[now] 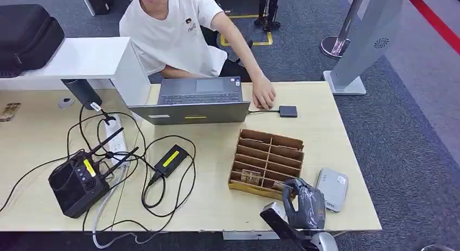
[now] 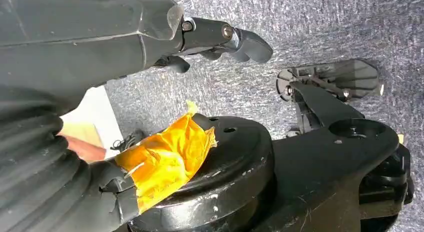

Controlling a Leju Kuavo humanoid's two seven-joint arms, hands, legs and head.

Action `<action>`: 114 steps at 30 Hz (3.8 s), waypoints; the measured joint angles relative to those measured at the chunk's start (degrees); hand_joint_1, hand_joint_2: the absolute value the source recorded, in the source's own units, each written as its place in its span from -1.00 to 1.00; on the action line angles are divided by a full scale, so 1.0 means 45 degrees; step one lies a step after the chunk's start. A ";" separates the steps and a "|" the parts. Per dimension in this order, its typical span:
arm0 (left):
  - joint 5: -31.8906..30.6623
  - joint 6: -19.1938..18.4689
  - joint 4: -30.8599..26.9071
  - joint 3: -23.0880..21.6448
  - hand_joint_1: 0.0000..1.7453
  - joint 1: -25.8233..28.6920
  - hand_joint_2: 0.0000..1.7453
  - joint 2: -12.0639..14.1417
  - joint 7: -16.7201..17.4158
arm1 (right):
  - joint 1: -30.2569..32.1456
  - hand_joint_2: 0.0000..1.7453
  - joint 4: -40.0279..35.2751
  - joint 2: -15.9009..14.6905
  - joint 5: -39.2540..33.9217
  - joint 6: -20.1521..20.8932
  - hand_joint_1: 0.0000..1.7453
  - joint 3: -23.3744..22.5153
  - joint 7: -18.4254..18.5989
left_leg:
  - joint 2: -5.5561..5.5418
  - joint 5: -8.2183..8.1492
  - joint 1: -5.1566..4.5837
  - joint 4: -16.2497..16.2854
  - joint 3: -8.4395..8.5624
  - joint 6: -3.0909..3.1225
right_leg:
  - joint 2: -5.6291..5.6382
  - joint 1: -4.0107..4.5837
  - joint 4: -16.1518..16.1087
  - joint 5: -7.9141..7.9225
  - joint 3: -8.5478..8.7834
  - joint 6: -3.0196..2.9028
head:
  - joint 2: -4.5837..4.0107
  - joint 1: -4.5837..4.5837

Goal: Pass the card to the sensor for recognition and then transmit it.

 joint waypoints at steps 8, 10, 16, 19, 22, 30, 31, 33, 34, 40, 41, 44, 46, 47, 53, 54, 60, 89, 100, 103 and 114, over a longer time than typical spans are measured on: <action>-0.0151 0.0355 0.0000 0.0000 -1.00 -0.0002 1.00 -0.0058 -0.0117 | 0.0098 1.00 -0.0365 -0.0078 0.0058 0.0000 0.70 0.0034 -0.0063 | 0.0002 0.0000 0.0000 0.0000 -0.0001 0.0000 | 0.0001 0.0000 0.0001 0.0000 0.0001 0.0000 | 0.0000 0.0000; -0.0204 0.0355 0.0000 0.0000 -1.00 -0.0002 1.00 -0.0058 -0.0117 | 0.0069 1.00 -0.0553 -0.0112 0.0029 0.0000 0.70 0.0063 0.0038 | 0.0000 0.0000 0.0000 0.0000 -0.0002 0.0000 | 0.0000 0.0000 0.0001 0.0000 0.0001 0.0000 | 0.0000 0.0005; -0.0238 0.0355 0.0000 0.0000 -1.00 -0.0003 1.00 -0.0058 -0.0112 | 0.0056 1.00 -0.0796 -0.0204 -0.0034 0.0000 0.70 0.0160 0.0107 | 0.0000 0.0000 0.0000 0.0000 -0.0002 0.0000 | 0.0000 0.0000 0.0001 0.0000 0.0001 0.0000 | 0.0000 0.0005; -0.0292 0.0355 0.0000 0.0000 -1.00 -0.0003 1.00 -0.0058 -0.0107 | 0.0047 1.00 -0.1045 -0.0238 0.0024 0.0000 0.70 0.0170 -0.0039 | 0.0002 0.0000 0.0000 0.0000 -0.0003 0.0000 | 0.0000 0.0000 0.0002 0.0001 0.0001 -0.0001 | 0.0000 0.0000; -0.0379 0.0340 0.0000 0.0000 -1.00 -0.0005 1.00 -0.0053 -0.0107 | -0.0207 1.00 -0.1677 -0.0418 0.0063 0.0117 0.70 0.0185 0.0098 | 0.0003 0.0001 -0.0001 0.0000 -0.0003 0.0000 | 0.0001 0.0000 0.0003 0.0004 0.0001 -0.0003 | 0.0000 0.0005; -0.0588 0.0316 0.0000 0.0000 -1.00 -0.0005 1.00 -0.0015 -0.0102 | -0.1661 1.00 -0.3347 -0.0957 -0.0117 0.0938 0.70 0.0185 0.0447 | 0.0005 0.0011 -0.0001 0.0002 -0.0001 0.0003 | 0.0002 -0.0001 0.0005 0.0013 0.0003 -0.0006 | 0.0000 0.0005; -0.0603 0.0316 0.0000 0.0000 -1.00 -0.0005 1.00 -0.0010 -0.0102 | -0.1874 1.00 -0.3474 -0.1006 -0.0253 0.1074 0.70 0.0185 0.0447 | 0.0005 0.0013 -0.0001 0.0002 -0.0001 0.0005 | 0.0002 -0.0001 0.0006 0.0014 0.0003 -0.0006 | 0.0000 0.0005; -0.0675 0.0316 0.0000 0.0000 -1.00 -0.0006 1.00 0.0005 -0.0097 | -0.2481 1.00 -0.3894 -0.1204 -0.0868 0.1620 0.70 0.0219 0.0447 | 0.0005 0.0026 -0.0003 0.0003 -0.0003 0.0001 | 0.0005 -0.0002 0.0009 0.0020 0.0001 -0.0002 | 0.0000 0.0000; -0.0700 0.0311 0.0000 0.0000 -1.00 -0.0007 1.00 0.0019 -0.0097 | -0.2868 1.00 -0.4094 -0.1311 -0.1198 0.1927 0.70 0.0248 0.0452 | 0.0010 0.0026 -0.0002 0.0004 0.0000 0.0001 | 0.0009 -0.0002 0.0009 0.0020 0.0001 -0.0002 | 0.0000 0.0005; -0.0821 0.0311 0.0000 0.0000 -1.00 -0.0007 1.00 0.0034 -0.0098 | -0.4969 1.00 -0.4799 -0.1676 -0.2190 0.3005 0.70 0.0467 0.0622 | 0.0011 0.0030 -0.0001 0.0005 -0.0002 -0.0001 | 0.0012 -0.0001 0.0018 0.0023 0.0000 -0.0005 | 0.0000 0.0000; -0.0845 0.0311 0.0000 0.0000 -1.00 -0.0011 1.00 0.0034 -0.0097 | -0.5387 1.00 -0.4799 -0.1686 -0.2283 0.3070 0.70 0.0511 0.0685 | 0.0015 0.0036 -0.0001 0.0004 -0.0002 -0.0011 | 0.0022 -0.0001 0.0018 0.0024 -0.0001 -0.0005 | 0.0000 0.0000; -0.0991 0.0311 0.0000 0.0000 -1.00 -0.0036 1.00 0.0034 -0.0102 | -0.6754 1.00 -0.4586 -0.1652 -0.2458 0.3201 0.70 0.0695 0.0855 | 0.0015 0.0038 -0.0001 0.0005 0.0001 -0.0012 | 0.0023 -0.0001 0.0019 0.0025 -0.0003 -0.0005 | 0.0000 0.0000; -0.1030 0.0307 0.0000 0.0000 -1.00 -0.0065 1.00 0.0034 -0.0102 | -0.7479 1.00 -0.4353 -0.1608 -0.2482 0.3211 0.70 0.0821 0.0913 | -0.0003 0.0041 0.0001 0.0005 0.0002 -0.0012 | 0.0006 0.0000 0.0019 0.0025 0.0001 -0.0005 | 0.0000 0.0000; -0.1040 0.0306 0.0000 0.0000 -1.00 -0.0065 1.00 0.0034 -0.0102 | -0.7674 1.00 -0.4280 -0.1574 -0.2487 0.3201 0.70 0.0870 0.0918 | -0.0006 0.0044 0.0001 0.0005 0.0000 -0.0010 | 0.0002 0.0000 0.0020 0.0025 0.0001 -0.0005 | 0.0000 0.0005; -0.1244 0.0204 0.0000 0.0000 -1.00 -0.0068 1.00 0.0034 -0.0097 | -0.8647 1.00 -0.3646 -0.1428 -0.2418 0.3201 0.70 0.1171 0.1109 | 0.0009 0.0046 -0.0001 0.0002 -0.0019 -0.0014 | 0.0022 -0.0002 0.0028 0.0029 -0.0012 -0.0004 | 0.0000 0.0005; -0.1366 0.0146 0.0000 -0.0005 -1.00 -0.0089 1.00 0.0034 -0.0083 | -0.9083 1.00 -0.3131 -0.1292 -0.2014 0.3113 0.70 0.1293 0.1390 | 0.0026 0.0046 -0.0001 0.0002 -0.0015 -0.0014 | 0.0034 -0.0002 0.0028 0.0043 -0.0017 -0.0019 | 0.0000 0.0000; -0.2109 0.0088 0.0000 -0.0204 -1.00 -0.0206 1.00 0.0024 0.0019 | -1.2261 1.00 0.1703 -0.0432 0.3053 0.1277 0.70 0.2226 0.3012 | 0.0016 0.0081 0.0006 0.0002 -0.0008 -0.0039 | 0.0025 0.0004 0.0030 0.0066 -0.0020 -0.0030 | 0.0000 0.0000; -0.2371 -0.0058 0.0000 -0.0277 -1.00 -0.0219 1.00 -0.0034 0.0063 | -1.2896 1.00 0.7941 0.0174 0.5187 0.0190 -1.00 0.2055 0.3595 | 0.0001 0.0089 0.0007 0.0005 -0.0014 -0.0036 | 0.0017 0.0005 0.0021 0.0070 -0.0028 -0.0026 | 0.0000 0.0005; -0.2045 0.0044 0.0000 -0.0209 -1.00 -0.0184 1.00 -0.0034 0.0043 | -1.3041 1.00 0.8572 -0.2009 0.5975 0.0690 -1.00 0.1618 0.3881 | -0.0017 0.0085 0.0002 0.0025 -0.0023 -0.0029 | -0.0006 0.0002 0.0014 0.0073 -0.0023 -0.0022 | 0.0000 0.0000; -0.1914 0.0088 0.0000 -0.0107 -1.00 -0.0173 1.00 -0.0029 0.0014 | -1.3046 1.00 0.8713 -0.2947 0.6177 0.0801 -1.00 0.1526 0.3808 | -0.0026 0.0083 0.0000 0.0027 -0.0029 -0.0027 | -0.0014 0.0001 0.0010 0.0073 -0.0024 -0.0021 | 0.0000 0.0005; -0.1841 0.0093 0.0000 0.0170 -1.00 -0.0157 1.00 -0.0024 0.0014 | -1.3038 1.00 0.8971 -0.4746 0.6261 0.0947 -1.00 0.1234 0.3575 | 0.0002 0.0073 0.0004 0.0023 -0.0019 -0.0017 | 0.0021 0.0004 0.0017 0.0073 -0.0037 -0.0023 | 0.0000 0.0000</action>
